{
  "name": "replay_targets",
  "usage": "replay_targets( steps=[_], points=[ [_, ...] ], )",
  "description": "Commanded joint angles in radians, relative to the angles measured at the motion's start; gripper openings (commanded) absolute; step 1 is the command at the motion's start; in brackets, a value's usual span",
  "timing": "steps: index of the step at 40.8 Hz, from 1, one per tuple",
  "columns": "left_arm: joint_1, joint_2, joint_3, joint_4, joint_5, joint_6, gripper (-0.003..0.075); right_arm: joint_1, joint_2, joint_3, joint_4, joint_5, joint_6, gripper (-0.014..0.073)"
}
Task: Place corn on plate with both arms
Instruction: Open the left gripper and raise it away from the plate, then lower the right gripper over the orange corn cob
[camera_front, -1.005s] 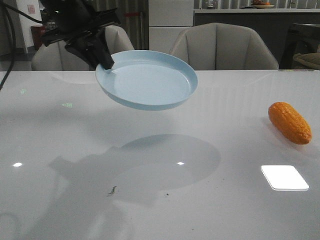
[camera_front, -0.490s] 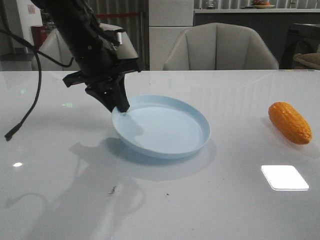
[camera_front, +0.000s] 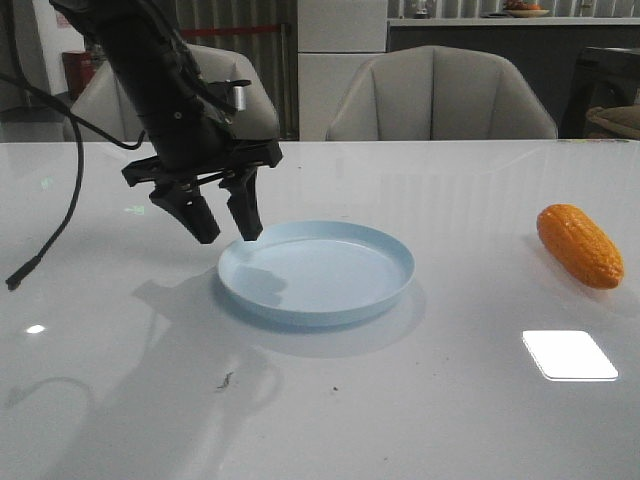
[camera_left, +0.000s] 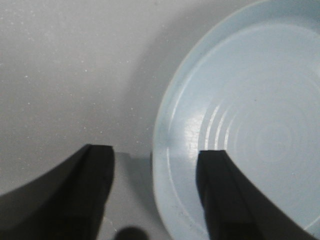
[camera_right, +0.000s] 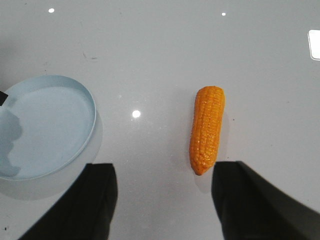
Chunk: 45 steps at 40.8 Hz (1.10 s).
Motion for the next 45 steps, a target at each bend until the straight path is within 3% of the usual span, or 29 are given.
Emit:
replay_targets(
  steps=[1,13,31,36,45],
  points=[
    [-0.006,-0.067,-0.034,-0.010,-0.005,-0.002,0.0536,0.000,-0.011,-0.033,0.011,-0.048,-0.007,0.0520],
    [-0.001,-0.073,-0.114,0.066,0.088,-0.003,0.0483,-0.013,0.041,-0.055,0.006,0.030,-0.006,0.0519],
    [0.067,-0.450,-0.151,0.262,-0.136,-0.001,0.0385,-0.041,0.176,-0.225,0.006,0.078,-0.006,0.0519],
    [0.128,-0.590,-0.053,0.264,-0.214,-0.001,0.0359,-0.041,0.215,-0.236,0.006,0.081,-0.006,0.0519],
    [0.250,-0.897,0.428,0.262,-0.447,-0.001,0.0326,-0.044,0.284,-0.236,-0.008,0.048,-0.006,0.0519]
  ],
)
